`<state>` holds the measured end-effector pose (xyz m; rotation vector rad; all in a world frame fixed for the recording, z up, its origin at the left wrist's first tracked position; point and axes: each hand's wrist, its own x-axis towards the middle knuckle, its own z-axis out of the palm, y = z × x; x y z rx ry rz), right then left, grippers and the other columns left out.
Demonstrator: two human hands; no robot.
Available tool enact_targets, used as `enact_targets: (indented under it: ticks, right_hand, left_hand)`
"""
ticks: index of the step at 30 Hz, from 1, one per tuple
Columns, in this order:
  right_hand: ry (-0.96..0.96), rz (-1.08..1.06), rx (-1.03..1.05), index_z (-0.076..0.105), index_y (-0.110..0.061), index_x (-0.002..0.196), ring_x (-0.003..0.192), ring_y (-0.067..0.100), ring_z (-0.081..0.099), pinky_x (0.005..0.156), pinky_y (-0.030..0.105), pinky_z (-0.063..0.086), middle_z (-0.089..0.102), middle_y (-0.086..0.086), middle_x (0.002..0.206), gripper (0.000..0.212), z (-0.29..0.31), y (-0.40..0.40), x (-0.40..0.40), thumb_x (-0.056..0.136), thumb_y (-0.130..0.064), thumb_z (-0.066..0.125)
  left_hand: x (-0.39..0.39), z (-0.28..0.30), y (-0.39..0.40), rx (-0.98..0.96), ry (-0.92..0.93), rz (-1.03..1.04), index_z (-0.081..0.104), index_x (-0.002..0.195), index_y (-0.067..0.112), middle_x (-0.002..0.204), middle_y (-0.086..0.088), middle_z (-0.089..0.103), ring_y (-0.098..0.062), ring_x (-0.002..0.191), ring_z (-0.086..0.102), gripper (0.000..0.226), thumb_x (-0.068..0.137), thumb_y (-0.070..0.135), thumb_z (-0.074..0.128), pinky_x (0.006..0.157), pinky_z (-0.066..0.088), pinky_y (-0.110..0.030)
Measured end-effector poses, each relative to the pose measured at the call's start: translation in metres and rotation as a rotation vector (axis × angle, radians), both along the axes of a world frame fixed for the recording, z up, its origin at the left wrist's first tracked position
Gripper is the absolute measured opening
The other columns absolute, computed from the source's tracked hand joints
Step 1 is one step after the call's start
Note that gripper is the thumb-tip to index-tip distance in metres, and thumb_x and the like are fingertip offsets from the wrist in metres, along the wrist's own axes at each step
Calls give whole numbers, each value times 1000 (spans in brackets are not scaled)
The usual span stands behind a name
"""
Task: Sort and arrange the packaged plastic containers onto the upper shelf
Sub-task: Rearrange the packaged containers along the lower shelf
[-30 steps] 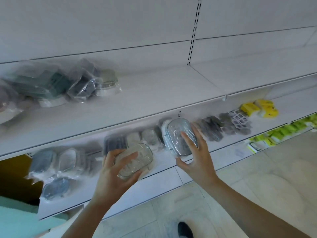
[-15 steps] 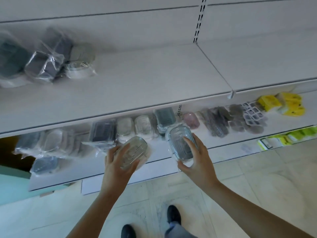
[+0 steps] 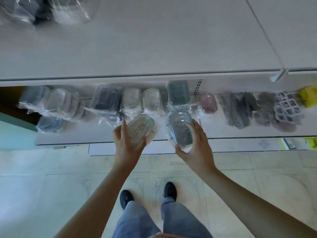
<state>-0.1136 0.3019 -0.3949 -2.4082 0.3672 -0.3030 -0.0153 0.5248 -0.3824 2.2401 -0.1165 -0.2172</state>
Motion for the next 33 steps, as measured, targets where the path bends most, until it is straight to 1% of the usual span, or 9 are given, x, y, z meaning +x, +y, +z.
enact_targets:
  ticks: [3,7,11,14,17,22,25,29,33]
  right_hand:
    - [3,35,7,36,-22,149,139,20,40,98,28,45,30,1,161,82,-8,10,18,80,-40,78]
    - [-18,69,15,38,-19,148,138,25,42,97,31,45,33,6,159,81,-15,37,52,81,-39,77]
    - [-40,131,-3,41,-15,147,138,25,42,97,31,45,36,10,157,79,-19,75,84,81,-40,76]
    - [-35,168,-31,41,-14,146,137,26,44,96,33,48,37,10,157,79,-20,108,101,80,-40,76]
    - [-36,183,-27,42,-14,146,136,27,45,97,36,49,38,9,156,78,-22,145,116,80,-41,74]
    - [-7,291,-25,40,-13,146,135,29,46,101,44,51,40,11,153,80,-30,217,140,81,-43,74]
    - [13,370,-58,39,-8,147,135,31,46,103,48,48,43,15,151,84,-39,267,162,81,-45,74]
    - [33,420,-173,40,-5,147,133,31,47,104,44,44,47,15,149,87,-53,327,201,80,-50,72]
    - [115,522,-229,34,-7,151,129,33,48,104,43,43,46,15,150,92,-68,385,241,79,-58,60]
  left_hand:
    - [2,-6,6,-37,58,135,20,156,18,135,-1,29,-24,128,38,91,85,33,76,109,42,-39]
    - [2,-11,37,-54,74,273,20,157,13,136,-2,28,-20,126,39,95,84,36,77,103,37,-26]
    - [4,-15,77,-33,69,360,26,154,11,133,-3,29,-18,122,40,96,80,37,80,103,37,-26]
    - [8,-20,108,-33,59,407,41,142,14,127,2,29,-19,121,43,81,76,37,83,102,40,-28]
    - [15,-23,141,-37,62,423,46,135,14,126,3,31,-19,120,45,76,74,37,85,101,43,-30]
    - [26,-31,207,-39,63,521,46,137,15,129,1,33,-18,122,45,77,74,38,84,100,41,-28]
    - [34,-36,253,-27,85,577,43,140,15,129,3,31,-14,119,44,78,77,39,82,94,38,-22]
    - [44,-48,308,-27,108,642,39,143,15,129,5,29,-14,122,43,81,79,42,80,95,38,-22]
    - [52,-64,356,-21,131,719,37,147,12,136,0,30,-14,126,41,84,81,43,78,97,34,-19]
